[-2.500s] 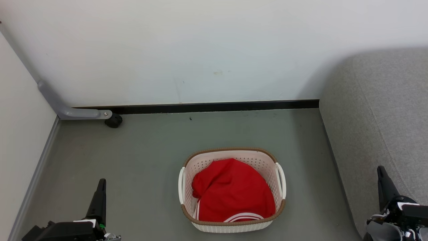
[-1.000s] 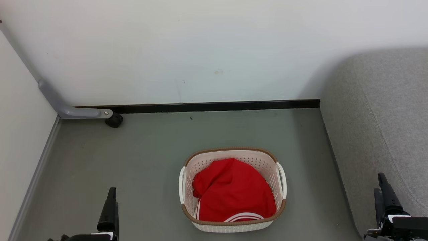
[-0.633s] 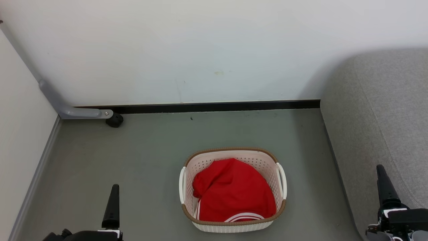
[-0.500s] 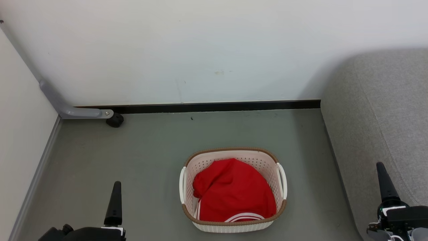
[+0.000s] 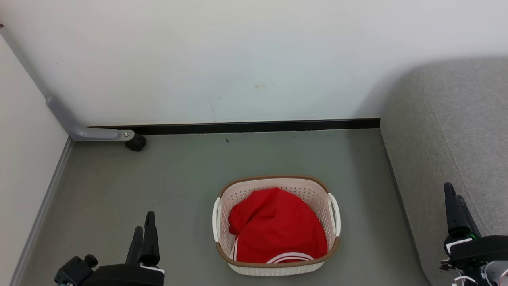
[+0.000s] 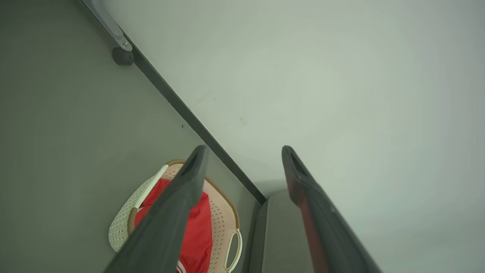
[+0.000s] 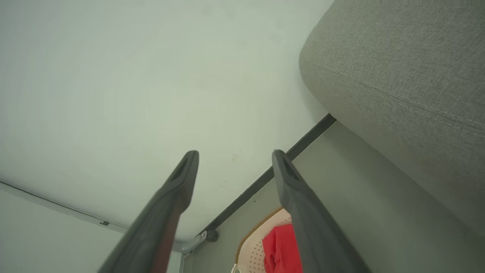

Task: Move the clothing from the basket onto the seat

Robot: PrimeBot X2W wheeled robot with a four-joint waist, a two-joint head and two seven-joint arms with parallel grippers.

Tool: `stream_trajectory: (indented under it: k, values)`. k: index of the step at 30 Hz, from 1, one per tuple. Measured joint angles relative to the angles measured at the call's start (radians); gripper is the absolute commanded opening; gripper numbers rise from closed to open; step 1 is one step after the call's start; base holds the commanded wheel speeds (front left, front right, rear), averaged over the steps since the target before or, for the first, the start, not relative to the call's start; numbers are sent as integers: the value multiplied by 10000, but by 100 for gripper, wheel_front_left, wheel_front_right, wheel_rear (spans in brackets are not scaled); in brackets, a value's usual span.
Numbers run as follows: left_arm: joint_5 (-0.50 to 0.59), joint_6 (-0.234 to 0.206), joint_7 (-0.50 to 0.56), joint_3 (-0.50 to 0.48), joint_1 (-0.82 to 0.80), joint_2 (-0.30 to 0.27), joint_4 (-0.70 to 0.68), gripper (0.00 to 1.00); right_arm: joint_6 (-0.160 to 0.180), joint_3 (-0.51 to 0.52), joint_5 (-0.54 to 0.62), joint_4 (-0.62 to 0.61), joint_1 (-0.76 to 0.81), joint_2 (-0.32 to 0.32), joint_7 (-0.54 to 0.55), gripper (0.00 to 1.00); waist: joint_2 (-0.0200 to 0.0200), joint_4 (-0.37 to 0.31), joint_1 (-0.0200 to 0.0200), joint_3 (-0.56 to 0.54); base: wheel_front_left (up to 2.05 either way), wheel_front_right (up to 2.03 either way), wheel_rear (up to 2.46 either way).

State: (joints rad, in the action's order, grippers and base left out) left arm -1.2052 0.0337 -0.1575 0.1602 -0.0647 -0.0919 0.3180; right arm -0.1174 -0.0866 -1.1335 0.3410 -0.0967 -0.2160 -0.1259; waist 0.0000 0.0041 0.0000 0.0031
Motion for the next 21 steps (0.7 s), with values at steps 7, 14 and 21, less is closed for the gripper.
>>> stream_trajectory:
  k: [7,14,21]
  values:
    - [1187,-203,-128,98,-141,44,-17,100,-15,-301,1407,-6,-220,-249,-178,100,1,-22,0,44,0,0,0]
    - [2499,-353,-299,201,-158,134,4,100,-17,-639,2683,19,-441,-558,-368,100,0,-39,0,89,0,0,0]
    - [3904,-439,-441,255,-252,207,104,100,-29,-970,3720,213,-580,-782,-568,100,0,-21,0,121,0,0,0]
